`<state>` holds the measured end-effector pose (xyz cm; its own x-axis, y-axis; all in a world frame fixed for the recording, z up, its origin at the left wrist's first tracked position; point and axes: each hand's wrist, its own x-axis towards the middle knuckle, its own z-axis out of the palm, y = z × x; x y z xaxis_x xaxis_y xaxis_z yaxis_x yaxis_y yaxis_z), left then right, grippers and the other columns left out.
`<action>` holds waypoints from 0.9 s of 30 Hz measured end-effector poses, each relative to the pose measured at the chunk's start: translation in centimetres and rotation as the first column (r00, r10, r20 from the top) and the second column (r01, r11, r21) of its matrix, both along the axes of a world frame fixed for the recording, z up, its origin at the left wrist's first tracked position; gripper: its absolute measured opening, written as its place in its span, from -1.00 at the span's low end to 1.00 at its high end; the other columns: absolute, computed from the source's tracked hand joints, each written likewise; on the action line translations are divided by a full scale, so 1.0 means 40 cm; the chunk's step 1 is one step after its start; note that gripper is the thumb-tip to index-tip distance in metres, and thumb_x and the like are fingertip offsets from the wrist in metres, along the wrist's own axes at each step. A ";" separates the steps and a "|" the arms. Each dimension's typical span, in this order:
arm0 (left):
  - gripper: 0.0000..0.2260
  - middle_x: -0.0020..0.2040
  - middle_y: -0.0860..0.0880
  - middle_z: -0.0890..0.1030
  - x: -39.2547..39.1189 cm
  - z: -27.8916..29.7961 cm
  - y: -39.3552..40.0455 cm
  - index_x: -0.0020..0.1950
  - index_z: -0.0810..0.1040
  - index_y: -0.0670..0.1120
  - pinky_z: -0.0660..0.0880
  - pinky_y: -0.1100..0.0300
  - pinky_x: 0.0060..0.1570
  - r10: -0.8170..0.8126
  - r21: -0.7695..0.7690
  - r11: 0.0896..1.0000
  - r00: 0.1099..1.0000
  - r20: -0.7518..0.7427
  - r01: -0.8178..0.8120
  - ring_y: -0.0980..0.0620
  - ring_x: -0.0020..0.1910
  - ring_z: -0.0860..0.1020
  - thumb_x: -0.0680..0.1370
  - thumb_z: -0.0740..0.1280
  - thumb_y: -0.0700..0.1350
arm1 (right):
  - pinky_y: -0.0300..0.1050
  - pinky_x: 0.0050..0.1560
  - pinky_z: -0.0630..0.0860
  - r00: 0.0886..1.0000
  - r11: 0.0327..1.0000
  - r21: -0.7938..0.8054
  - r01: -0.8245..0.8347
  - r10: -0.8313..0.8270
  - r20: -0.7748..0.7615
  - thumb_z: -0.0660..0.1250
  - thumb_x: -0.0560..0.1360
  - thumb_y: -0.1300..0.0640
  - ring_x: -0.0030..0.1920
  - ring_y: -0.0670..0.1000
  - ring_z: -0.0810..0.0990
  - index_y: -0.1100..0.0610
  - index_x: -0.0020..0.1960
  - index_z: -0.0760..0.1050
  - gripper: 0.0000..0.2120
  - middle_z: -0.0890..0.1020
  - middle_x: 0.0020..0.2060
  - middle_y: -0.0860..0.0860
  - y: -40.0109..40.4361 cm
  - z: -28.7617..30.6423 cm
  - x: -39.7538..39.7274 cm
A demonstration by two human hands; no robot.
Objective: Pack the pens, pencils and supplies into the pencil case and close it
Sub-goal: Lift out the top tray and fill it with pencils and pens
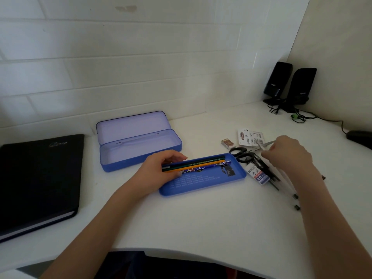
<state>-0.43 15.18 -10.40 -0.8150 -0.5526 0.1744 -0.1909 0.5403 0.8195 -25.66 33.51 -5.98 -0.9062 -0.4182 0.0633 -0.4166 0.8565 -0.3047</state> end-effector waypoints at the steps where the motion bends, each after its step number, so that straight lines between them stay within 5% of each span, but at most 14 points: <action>1: -0.68 0.05 0.12 0.64 0.000 -0.001 -0.001 0.10 0.58 0.11 0.46 0.47 0.03 -0.001 0.002 1.000 1.000 -0.003 0.001 0.24 0.07 0.57 0.43 0.47 -0.21 | -0.10 -0.17 0.42 0.999 0.999 -0.029 -0.027 0.026 -0.030 0.31 0.43 0.03 -0.19 0.13 0.57 0.15 -0.09 0.49 -0.82 0.60 -0.24 0.09 -0.006 0.000 0.005; 6: -0.68 0.05 0.13 0.64 -0.003 -0.005 -0.004 0.07 0.57 0.14 0.46 0.49 0.02 -0.008 0.004 1.000 1.000 -0.016 0.008 0.31 0.05 0.56 0.42 0.47 -0.21 | -0.11 -0.28 0.43 0.950 0.960 -0.119 -0.254 0.224 -0.219 0.22 0.54 -0.01 -0.25 0.05 0.55 0.02 -0.07 0.44 -0.89 0.62 -0.16 0.01 -0.051 -0.006 0.072; 10: -0.65 0.04 0.15 0.64 -0.003 -0.006 -0.004 0.03 0.54 0.20 0.45 0.49 0.03 -0.006 0.001 1.000 1.000 -0.026 0.006 0.31 0.05 0.56 0.42 0.47 -0.22 | -0.10 -0.30 0.50 0.847 0.780 -0.354 -0.516 0.526 -0.075 0.33 0.47 -0.02 -0.31 -0.10 0.55 -0.09 -0.17 0.48 -0.94 0.61 -0.27 -0.16 -0.069 0.008 0.121; 15: -0.60 0.05 0.09 0.62 -0.003 -0.004 -0.007 0.08 0.52 0.13 0.46 0.45 0.05 -0.011 0.004 1.000 0.999 -0.053 0.011 0.22 0.07 0.57 0.42 0.44 -0.31 | -0.14 -0.22 0.50 0.629 0.601 -0.387 -0.699 0.774 0.066 0.36 0.42 0.17 -0.30 -0.13 0.54 -0.11 -0.17 0.60 -0.83 0.63 -0.28 -0.07 -0.072 0.001 0.156; 18: -0.63 0.05 0.04 0.62 -0.003 -0.002 -0.006 0.09 0.52 0.12 0.51 0.34 0.08 -0.007 0.051 0.999 0.998 -0.069 0.010 0.16 0.10 0.57 0.50 0.32 -0.35 | -0.40 -0.14 0.43 0.509 0.521 -0.331 -0.787 0.851 0.128 0.34 0.43 0.26 -0.16 -0.20 0.52 -0.10 -0.09 0.65 -0.74 0.59 -0.20 -0.17 -0.074 -0.007 0.172; 21: -0.75 0.06 0.00 0.63 -0.005 0.000 0.000 0.11 0.54 0.08 0.53 0.24 0.10 -0.003 0.114 0.993 0.995 -0.104 0.015 0.11 0.12 0.58 0.59 0.23 -0.25 | -0.39 -0.12 0.41 0.464 0.472 -0.339 -0.814 0.879 0.110 0.35 0.43 0.31 -0.17 -0.20 0.51 0.02 -0.05 0.67 -0.76 0.57 -0.19 -0.15 -0.091 -0.026 0.197; 23: -0.80 0.05 0.04 0.63 -0.006 0.001 0.003 0.11 0.55 0.11 0.51 0.29 0.10 -0.007 0.134 0.991 0.994 -0.109 0.022 0.16 0.09 0.58 0.55 0.33 -0.15 | -0.39 -0.15 0.41 0.468 0.453 -0.389 -0.802 0.881 0.061 0.39 0.41 0.31 -0.20 -0.19 0.51 0.06 -0.08 0.67 -0.81 0.56 -0.23 -0.17 -0.105 -0.041 0.222; 27: -0.57 0.04 0.14 0.60 -0.001 0.003 0.002 0.15 0.51 0.20 0.46 0.49 -0.02 -0.034 0.070 0.997 0.999 -0.021 0.035 0.31 0.05 0.54 0.35 0.54 -0.04 | -0.34 -0.15 0.40 0.466 0.420 -0.348 -0.838 0.883 -0.058 0.41 0.41 0.23 -0.20 -0.19 0.45 0.05 -0.16 0.66 -0.89 0.59 -0.28 -0.13 -0.128 -0.066 0.263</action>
<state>-0.47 15.27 -10.29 -0.8306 -0.5355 0.1528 -0.1561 0.4872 0.8593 -15.15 28.37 -8.64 -0.0900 -0.9622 0.2569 -0.8262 -0.0719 -0.5588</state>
